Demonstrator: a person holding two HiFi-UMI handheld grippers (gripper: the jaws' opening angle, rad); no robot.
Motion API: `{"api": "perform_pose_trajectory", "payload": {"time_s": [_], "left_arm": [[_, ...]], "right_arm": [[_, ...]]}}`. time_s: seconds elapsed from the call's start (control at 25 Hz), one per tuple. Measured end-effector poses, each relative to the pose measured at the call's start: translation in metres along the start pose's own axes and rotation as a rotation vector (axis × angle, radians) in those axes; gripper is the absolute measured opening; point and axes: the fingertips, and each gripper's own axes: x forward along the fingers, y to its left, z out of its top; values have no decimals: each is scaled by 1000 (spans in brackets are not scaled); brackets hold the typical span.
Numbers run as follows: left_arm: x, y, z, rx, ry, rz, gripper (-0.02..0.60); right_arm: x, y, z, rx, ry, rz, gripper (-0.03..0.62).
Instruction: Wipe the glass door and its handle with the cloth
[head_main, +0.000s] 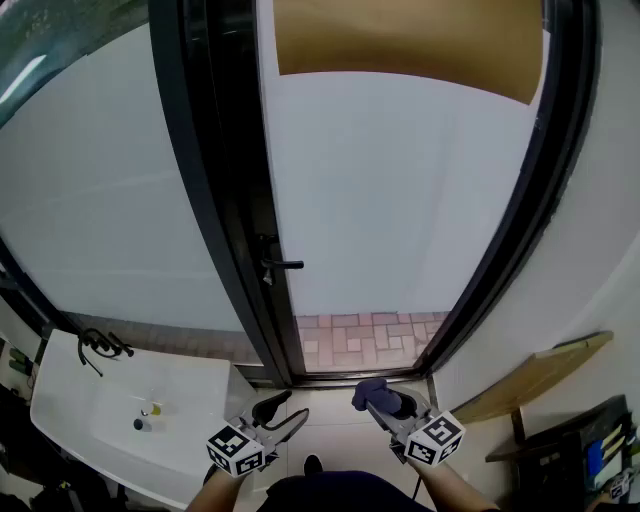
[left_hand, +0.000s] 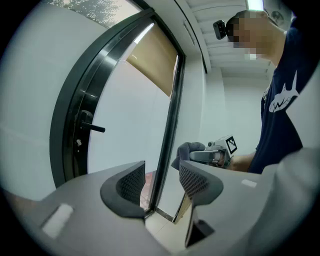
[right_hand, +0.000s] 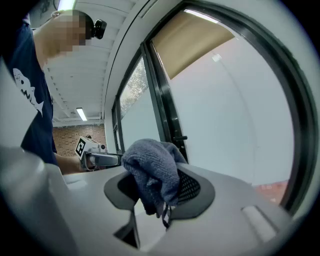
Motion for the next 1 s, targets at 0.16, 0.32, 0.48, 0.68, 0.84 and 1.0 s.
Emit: {"api": "perform_pose_trajectory", "payload": {"time_s": [0.16,0.32,0.48,0.68,0.84,1.0], "left_arm": [[1,28,16,15,-6,-10,207],[3,56,29,32,-13,-21,207],[3,75,44,70,-24,-44,211],[6,89,52,103,-27,-77,213],[13,91,55,116,-35,-99,213],[19,89,60,125,-37,-115,213]], "right_arm": [[36,-11,18,-49,-6,-9,141],[73,-22,38,-114,-7,-8,141],[106,-31,62,-189,-21,-10,141],[148,-36,97,-322,-24,-4,141],[182,-37,129,-483,1,7,140],[221,-44,162,-628,19,21,141]]}}
